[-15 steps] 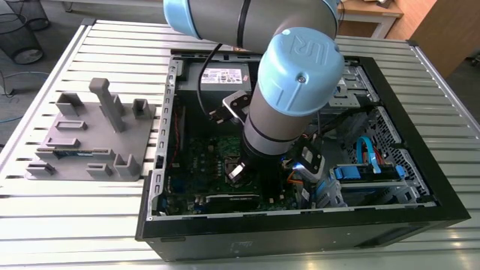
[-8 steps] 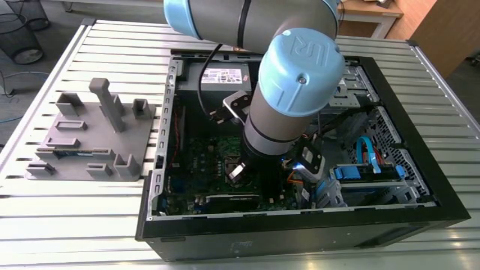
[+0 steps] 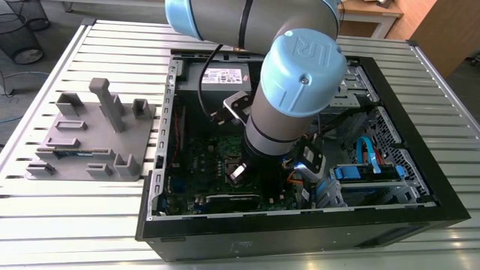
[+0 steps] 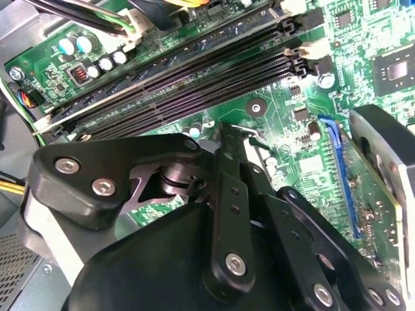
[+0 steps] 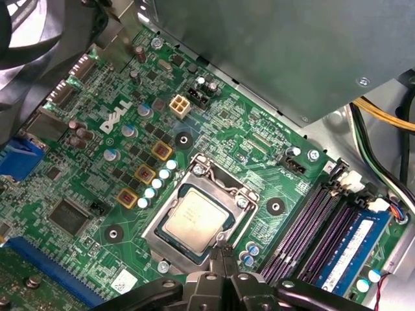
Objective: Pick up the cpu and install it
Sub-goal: 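Install the first cpu locking lever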
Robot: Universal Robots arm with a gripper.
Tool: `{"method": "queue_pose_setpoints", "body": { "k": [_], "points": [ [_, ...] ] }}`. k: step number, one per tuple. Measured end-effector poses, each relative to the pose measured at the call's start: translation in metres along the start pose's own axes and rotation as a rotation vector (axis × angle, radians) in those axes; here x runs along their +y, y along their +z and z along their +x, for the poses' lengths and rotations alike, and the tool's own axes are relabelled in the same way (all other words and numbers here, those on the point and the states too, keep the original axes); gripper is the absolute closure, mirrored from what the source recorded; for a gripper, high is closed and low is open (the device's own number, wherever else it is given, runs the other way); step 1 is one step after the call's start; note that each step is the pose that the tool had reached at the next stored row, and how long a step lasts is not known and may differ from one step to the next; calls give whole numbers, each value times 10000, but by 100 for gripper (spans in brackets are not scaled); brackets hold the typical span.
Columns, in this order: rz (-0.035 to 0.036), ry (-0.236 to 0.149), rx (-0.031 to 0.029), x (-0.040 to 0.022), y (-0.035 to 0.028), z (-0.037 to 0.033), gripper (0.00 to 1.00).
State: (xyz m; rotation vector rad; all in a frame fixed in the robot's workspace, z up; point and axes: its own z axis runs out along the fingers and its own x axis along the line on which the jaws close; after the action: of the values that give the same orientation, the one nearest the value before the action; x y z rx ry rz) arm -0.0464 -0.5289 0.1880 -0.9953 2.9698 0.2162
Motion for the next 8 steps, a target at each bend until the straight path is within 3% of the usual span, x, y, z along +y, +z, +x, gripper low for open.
{"method": "queue_pose_setpoints", "body": {
  "k": [8],
  "points": [
    [-8, -127, 17, -9, 2, -11, 89]
  ]
}}
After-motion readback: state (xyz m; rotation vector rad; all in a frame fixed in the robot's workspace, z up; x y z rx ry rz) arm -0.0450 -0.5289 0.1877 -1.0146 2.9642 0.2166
